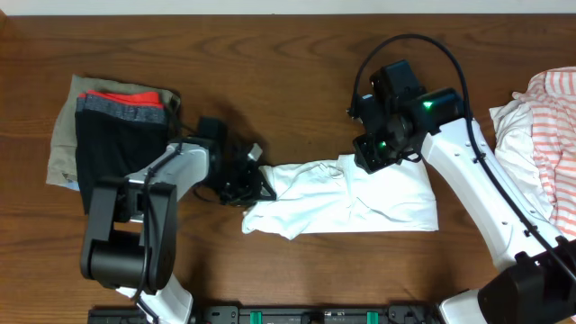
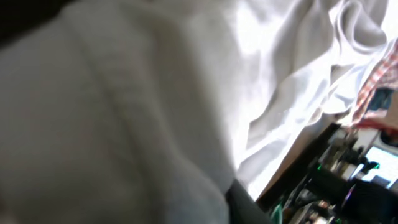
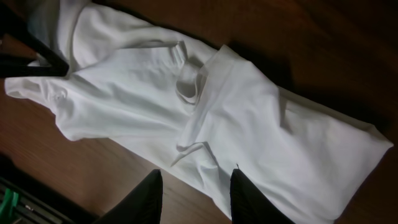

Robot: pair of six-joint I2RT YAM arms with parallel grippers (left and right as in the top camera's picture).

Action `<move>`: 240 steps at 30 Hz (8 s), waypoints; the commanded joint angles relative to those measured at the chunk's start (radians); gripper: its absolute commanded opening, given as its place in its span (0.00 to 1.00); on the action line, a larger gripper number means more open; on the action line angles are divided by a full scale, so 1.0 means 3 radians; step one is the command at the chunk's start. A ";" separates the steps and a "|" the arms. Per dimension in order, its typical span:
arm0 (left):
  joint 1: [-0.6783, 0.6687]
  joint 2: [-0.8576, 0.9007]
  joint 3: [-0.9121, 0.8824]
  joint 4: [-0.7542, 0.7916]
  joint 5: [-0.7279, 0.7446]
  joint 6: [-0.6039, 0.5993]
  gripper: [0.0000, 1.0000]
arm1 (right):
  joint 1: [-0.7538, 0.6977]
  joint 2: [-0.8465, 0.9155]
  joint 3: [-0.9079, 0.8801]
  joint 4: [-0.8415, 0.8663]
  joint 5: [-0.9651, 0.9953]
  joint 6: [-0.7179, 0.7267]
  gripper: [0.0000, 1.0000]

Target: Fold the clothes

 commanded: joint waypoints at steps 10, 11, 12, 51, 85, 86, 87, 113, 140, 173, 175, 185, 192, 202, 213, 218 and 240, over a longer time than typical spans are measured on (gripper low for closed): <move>0.0493 -0.0117 0.0295 -0.0520 -0.0835 0.0242 0.06 | -0.0121 -0.0047 0.0033 0.0023 0.0009 0.0095 0.33; 0.0572 -0.0146 0.0370 -0.0599 -0.0968 0.0247 0.06 | -0.0142 -0.0048 0.0033 0.0022 0.0009 0.0095 0.33; 0.0641 -0.0169 0.0430 -0.0652 -0.1015 0.0247 0.06 | -0.0164 -0.0052 0.0033 0.0022 0.0009 0.0099 0.33; -0.0958 -0.0310 0.1701 -0.1019 -0.1057 -0.0149 0.06 | -0.0885 -0.0052 0.0029 -0.0004 0.0455 0.0378 0.34; -0.1109 -0.0264 0.1677 -0.0890 -0.2073 -0.0193 0.29 | -0.0787 -0.0038 -0.0093 0.0027 -0.0542 0.0090 0.41; -0.1043 -0.0264 0.1677 -0.0885 -0.2082 -0.0193 0.30 | -0.0762 -0.0038 -0.0144 0.0060 -0.0581 0.0092 0.41; -0.0965 -0.0264 0.1677 -0.0874 -0.2080 -0.0193 0.31 | -0.0729 -0.0038 -0.0212 0.0104 -0.0628 0.0092 0.42; -0.0448 -0.0264 0.1676 -0.0874 -0.2078 -0.0193 0.38 | 0.0376 -0.0024 -0.1245 0.1338 -0.0764 0.0656 0.44; -0.0448 -0.0264 0.1676 -0.0874 -0.2079 -0.0193 0.39 | 0.0380 -0.0025 -0.1762 0.1770 -0.0792 0.0830 0.01; -0.0448 -0.0264 0.1676 -0.0898 -0.2079 -0.0192 0.39 | 0.0014 -0.0371 -0.1399 0.1027 0.0576 0.1272 0.17; -0.0448 -0.0264 0.1676 -0.0896 -0.2079 -0.0192 0.40 | 0.0008 -0.0383 -0.1207 0.1033 0.0337 0.1043 0.22; -0.0448 -0.0264 0.1676 -0.0898 -0.2078 -0.0192 0.40 | 0.0009 -0.0148 -0.1105 0.1225 -0.0170 0.0944 0.34; -0.0448 -0.0264 0.1676 -0.0898 -0.2078 -0.0193 0.39 | 0.0014 0.0221 -0.1105 0.1251 -0.0306 0.0940 0.32; -0.0448 -0.0264 0.1676 -0.0898 -0.2079 -0.0192 0.39 | -0.0083 -0.0046 -0.1058 0.1015 -0.0298 0.0927 0.01; -0.0448 -0.0264 0.1676 -0.0902 -0.2078 -0.0193 0.39 | -0.0212 -0.0254 -0.1246 0.0608 -0.0018 0.0985 0.03; -0.0448 -0.0264 0.1676 -0.0942 -0.2078 -0.0192 0.40 | -0.0214 0.0013 -0.1531 0.0607 0.0261 0.1246 0.09; -0.0448 -0.0264 0.1676 -0.0947 -0.2079 -0.0189 0.40 | -0.0392 -0.0373 -0.1277 0.0193 -0.0735 0.0310 0.13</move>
